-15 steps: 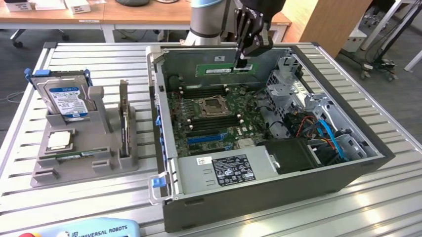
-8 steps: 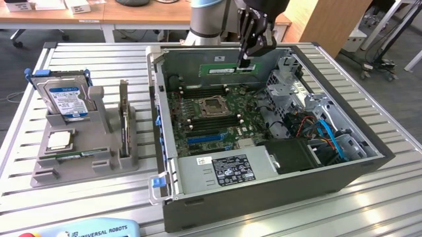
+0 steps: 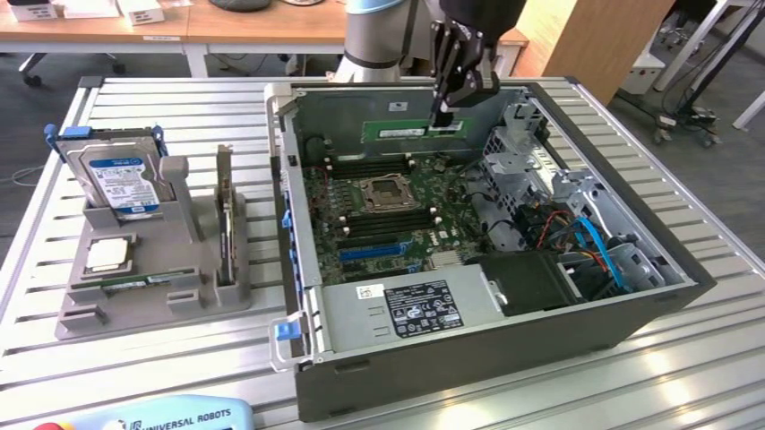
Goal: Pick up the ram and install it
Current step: 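Pick up the ram and move it above insertion slot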
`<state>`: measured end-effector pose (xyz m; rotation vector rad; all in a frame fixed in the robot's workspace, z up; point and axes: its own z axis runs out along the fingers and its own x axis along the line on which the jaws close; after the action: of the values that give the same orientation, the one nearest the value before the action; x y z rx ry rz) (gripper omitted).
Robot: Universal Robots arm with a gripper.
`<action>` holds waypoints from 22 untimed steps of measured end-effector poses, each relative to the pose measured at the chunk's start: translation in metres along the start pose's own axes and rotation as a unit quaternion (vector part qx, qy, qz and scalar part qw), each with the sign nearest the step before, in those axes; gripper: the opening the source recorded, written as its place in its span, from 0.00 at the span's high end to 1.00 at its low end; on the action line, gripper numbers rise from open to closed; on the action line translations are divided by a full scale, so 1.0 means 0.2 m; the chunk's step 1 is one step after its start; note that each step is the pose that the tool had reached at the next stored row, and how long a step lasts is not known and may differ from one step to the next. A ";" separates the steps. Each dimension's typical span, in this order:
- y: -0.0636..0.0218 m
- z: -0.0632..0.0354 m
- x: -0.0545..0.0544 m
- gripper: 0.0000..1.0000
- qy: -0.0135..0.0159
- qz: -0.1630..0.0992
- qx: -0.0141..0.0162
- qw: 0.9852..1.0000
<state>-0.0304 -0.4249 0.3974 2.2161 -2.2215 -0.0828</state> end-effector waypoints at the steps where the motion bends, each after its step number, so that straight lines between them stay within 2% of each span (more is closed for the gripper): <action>1: 0.000 0.006 0.00 0.89 0.000 0.000 0.000 1.000; 22: -0.015 0.092 0.00 0.89 0.000 0.005 0.000 1.000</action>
<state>-0.0282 -0.4249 0.3788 2.2060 -2.2322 -0.0827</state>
